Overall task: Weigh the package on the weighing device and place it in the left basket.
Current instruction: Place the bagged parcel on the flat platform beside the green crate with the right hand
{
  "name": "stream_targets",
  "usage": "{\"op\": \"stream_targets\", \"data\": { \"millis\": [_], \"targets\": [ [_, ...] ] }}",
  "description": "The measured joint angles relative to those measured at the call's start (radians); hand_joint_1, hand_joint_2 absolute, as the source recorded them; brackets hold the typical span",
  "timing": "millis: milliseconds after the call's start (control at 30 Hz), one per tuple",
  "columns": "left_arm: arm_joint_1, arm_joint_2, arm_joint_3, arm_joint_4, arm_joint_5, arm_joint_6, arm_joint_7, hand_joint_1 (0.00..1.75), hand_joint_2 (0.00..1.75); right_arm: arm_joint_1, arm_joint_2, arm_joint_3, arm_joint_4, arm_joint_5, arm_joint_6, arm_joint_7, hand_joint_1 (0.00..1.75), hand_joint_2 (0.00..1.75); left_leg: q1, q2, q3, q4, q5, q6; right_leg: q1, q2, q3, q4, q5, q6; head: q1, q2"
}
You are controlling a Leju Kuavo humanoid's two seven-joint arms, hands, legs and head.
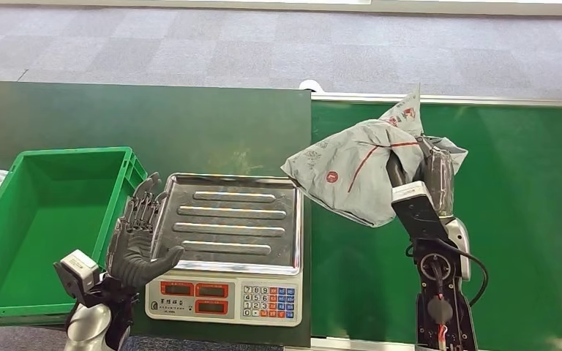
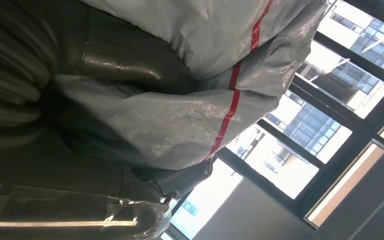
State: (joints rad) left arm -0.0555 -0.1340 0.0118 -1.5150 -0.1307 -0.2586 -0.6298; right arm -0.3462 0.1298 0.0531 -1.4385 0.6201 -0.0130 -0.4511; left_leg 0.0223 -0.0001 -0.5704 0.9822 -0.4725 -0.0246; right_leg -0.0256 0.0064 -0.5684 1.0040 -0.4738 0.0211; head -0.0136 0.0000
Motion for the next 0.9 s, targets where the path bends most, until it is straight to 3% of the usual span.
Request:
{"op": "stream_targets", "data": {
  "millis": [267,467,667,900],
  "targets": [
    [-0.004,0.004,-0.009,0.015,0.021,0.001,-0.011,0.00,1.75,-0.138,-0.005,0.150,0.028,0.092,0.016,0.020,1.75,1.75,0.000,0.000,0.000,0.000,0.000,0.000,0.000,0.000,0.000,0.000,0.000,0.000,0.000,0.000],
    [-0.009,0.009,-0.011,0.031,0.039,0.003,-0.020,0.00,1.75,-0.284,0.003,0.419,0.186,0.135,0.085,0.020,1.75,1.75,0.000,0.000,0.000,0.000,0.000,0.000,0.001,0.001,0.000,0.001,0.000,0.000,0.000,0.000],
    [-0.012,0.015,-0.011,0.038,0.043,0.004,-0.021,0.00,1.75,-0.359,0.028,0.693,0.370,0.094,0.111,-0.006,1.75,1.75,0.001,0.000,-0.001,0.000,0.000,0.000,0.001,0.000,0.000,0.001,0.000,0.000,0.000,0.000],
    [-0.003,0.023,-0.012,0.041,0.043,-0.002,-0.021,0.00,1.75,-0.408,0.036,0.868,0.527,0.041,0.140,-0.040,1.75,1.75,0.000,0.000,-0.001,0.000,0.000,0.000,0.000,0.000,0.000,0.000,0.000,0.000,0.000,0.000]
  ]
}}
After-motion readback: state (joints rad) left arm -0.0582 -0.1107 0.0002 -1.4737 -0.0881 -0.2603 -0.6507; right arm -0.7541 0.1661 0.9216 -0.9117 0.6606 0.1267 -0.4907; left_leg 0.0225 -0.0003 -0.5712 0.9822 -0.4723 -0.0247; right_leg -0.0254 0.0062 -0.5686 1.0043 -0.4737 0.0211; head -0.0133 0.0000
